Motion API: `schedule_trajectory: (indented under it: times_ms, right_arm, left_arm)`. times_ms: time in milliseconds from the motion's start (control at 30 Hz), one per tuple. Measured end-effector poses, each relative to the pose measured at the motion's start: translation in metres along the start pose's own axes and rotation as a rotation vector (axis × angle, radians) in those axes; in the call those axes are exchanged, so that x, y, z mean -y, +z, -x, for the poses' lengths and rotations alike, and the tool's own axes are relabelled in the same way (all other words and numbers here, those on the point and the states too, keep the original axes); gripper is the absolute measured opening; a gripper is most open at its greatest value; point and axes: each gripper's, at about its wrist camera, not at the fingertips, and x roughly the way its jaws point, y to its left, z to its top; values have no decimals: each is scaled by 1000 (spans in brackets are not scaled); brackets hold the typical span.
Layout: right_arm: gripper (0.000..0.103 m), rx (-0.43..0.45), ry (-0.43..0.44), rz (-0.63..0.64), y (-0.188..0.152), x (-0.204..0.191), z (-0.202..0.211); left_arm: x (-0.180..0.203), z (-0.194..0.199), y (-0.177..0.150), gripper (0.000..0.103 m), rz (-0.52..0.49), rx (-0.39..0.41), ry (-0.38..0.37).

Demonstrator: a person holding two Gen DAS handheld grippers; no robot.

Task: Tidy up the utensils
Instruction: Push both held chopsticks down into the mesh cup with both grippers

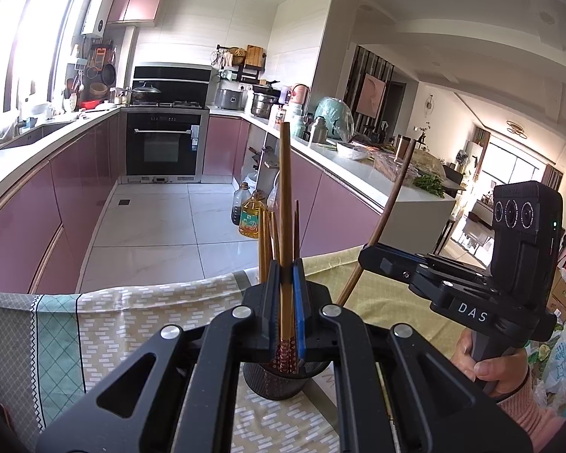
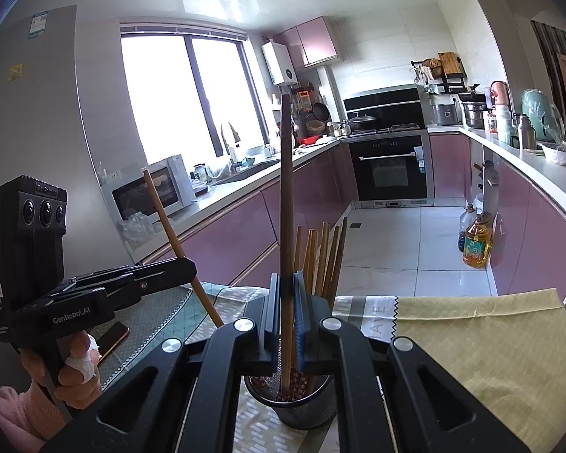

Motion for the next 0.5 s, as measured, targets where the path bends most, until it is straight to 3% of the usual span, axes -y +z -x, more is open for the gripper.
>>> schedule_trajectory:
  times_ms: [500]
  right_arm:
    - [6,-30,-9,-18,-5,5,-11]
  left_arm:
    - [0,-8,2,7,15,-38,4]
